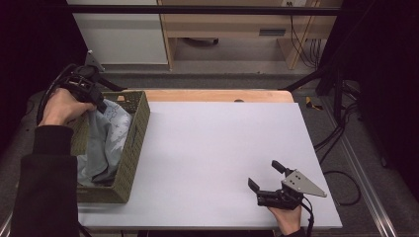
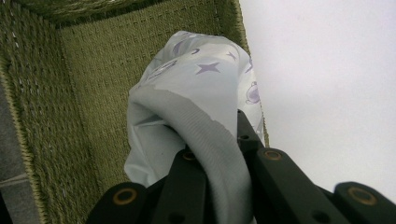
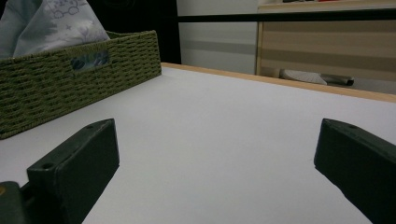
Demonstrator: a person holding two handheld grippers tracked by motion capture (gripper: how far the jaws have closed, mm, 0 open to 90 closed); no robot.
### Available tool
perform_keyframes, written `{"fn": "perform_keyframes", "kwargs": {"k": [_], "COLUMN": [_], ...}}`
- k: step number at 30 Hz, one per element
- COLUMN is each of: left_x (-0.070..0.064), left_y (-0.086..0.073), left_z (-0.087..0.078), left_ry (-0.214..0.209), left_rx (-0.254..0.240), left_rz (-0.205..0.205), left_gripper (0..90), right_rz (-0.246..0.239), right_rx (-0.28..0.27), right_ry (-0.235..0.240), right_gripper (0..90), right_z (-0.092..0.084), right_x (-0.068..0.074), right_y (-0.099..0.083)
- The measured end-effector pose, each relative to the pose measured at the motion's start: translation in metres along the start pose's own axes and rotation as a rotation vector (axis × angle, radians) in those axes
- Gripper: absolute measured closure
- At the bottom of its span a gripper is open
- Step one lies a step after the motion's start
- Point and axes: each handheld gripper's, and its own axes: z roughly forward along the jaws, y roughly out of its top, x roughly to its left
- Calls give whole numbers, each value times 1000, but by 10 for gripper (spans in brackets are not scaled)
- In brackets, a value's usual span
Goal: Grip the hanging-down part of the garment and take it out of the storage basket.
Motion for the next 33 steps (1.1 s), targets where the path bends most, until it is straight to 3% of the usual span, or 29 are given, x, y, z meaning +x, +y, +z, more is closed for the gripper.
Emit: {"fn": "perform_keyframes", "kwargs": {"k": [17, 29, 33], "left_x": [-2, -3, -4], "left_y": [-5, -6, -7], "left_z": [-11, -34, -48], "left_ry": [2, 27, 36], "left_rx": [-23, -39, -66], "left_rz": [7, 10, 16], "left_gripper": [852, 852, 853], "right_rz": [-4, 1, -5], "right_rx": [11, 18, 21], "right_ry": [19, 32, 44], "right_gripper": [6, 6, 6], "right_z": [4, 10, 13], "right_x": [1, 3, 5], "right_y": [0, 2, 3]}}
